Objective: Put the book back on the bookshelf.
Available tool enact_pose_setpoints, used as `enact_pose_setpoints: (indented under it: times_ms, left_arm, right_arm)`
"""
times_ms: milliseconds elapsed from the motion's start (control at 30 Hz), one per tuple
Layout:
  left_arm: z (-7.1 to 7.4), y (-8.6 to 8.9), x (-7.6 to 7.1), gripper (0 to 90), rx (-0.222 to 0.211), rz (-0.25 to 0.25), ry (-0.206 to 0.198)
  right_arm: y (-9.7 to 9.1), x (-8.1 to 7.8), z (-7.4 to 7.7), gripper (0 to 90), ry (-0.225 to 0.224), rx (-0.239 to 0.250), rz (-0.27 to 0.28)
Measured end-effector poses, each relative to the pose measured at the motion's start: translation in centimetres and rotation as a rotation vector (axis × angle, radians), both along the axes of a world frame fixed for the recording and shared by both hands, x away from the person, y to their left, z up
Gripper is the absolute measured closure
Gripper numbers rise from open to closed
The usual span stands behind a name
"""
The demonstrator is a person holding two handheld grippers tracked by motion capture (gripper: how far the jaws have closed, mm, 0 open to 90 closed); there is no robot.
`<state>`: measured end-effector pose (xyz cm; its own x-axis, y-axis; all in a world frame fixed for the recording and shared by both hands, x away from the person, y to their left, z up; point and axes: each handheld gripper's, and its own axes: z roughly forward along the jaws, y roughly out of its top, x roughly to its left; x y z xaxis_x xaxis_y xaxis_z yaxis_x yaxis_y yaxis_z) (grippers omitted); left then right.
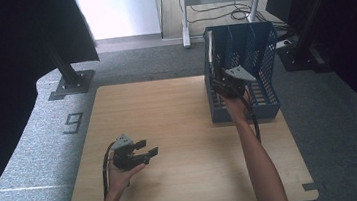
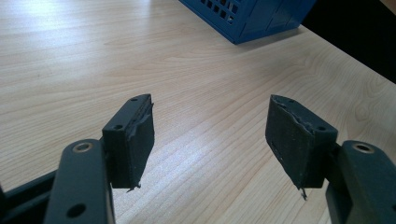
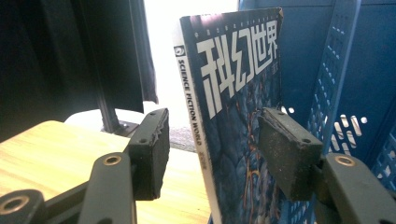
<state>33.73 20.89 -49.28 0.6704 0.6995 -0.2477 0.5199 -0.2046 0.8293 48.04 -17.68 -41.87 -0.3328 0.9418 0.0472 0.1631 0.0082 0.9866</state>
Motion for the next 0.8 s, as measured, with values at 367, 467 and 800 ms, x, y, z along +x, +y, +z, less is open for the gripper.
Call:
enact_pose_setpoints:
  times_ms: [367,467,800]
  left_arm:
    - [0.0,0.0,-0.1,32.7,0.01,0.002,0.0]
    - [0.0,-0.1,-0.1,32.7,0.013,0.003,-0.001]
    - [0.1,0.0,-0.2,32.6,0.019,0.008,-0.007]
  right_arm:
    - [-0.3,-2.8,0.1,43.3,0.015,0.014,0.045]
    - [-0.3,-3.5,0.0,43.7,0.0,0.014,0.051]
    - [-0.5,-6.6,-0.4,44.0,0.046,0.024,0.093]
